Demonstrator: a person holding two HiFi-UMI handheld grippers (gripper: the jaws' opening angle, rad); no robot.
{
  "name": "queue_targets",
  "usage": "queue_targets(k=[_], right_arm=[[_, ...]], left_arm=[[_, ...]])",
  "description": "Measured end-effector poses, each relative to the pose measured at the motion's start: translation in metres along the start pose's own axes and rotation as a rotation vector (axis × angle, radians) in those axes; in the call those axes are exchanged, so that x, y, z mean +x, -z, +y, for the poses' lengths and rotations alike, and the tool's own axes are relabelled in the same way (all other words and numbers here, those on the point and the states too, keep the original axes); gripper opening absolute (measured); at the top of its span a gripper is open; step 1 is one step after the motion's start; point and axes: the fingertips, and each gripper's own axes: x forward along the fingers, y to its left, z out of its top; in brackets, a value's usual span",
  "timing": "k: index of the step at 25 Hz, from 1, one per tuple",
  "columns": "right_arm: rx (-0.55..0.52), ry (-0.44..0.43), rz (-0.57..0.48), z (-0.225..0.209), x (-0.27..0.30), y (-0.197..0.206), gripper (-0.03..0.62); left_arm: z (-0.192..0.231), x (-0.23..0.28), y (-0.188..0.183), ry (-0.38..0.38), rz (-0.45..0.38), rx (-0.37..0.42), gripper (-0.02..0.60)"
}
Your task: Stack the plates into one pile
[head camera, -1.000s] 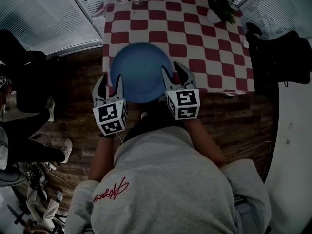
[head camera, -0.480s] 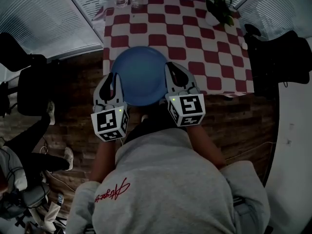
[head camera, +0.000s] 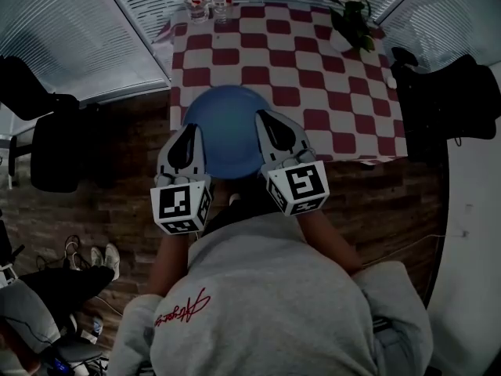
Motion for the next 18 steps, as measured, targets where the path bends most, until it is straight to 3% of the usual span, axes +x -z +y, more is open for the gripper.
queue_targets(k=[9, 18], right_arm=[[-0.010, -0.060, -0.075, 0.017, -0.005, -0.036, 0.011], [-0.058, -0.089, -0.144, 0.025, -0.019, -0.082, 0.011]], left_arm=[[-0.014, -0.005, -0.031, 0.029, -0.059, 0.055, 0.037], [-0.025, -0.013, -0.067, 0.054, -0.126, 0.049, 0.037]])
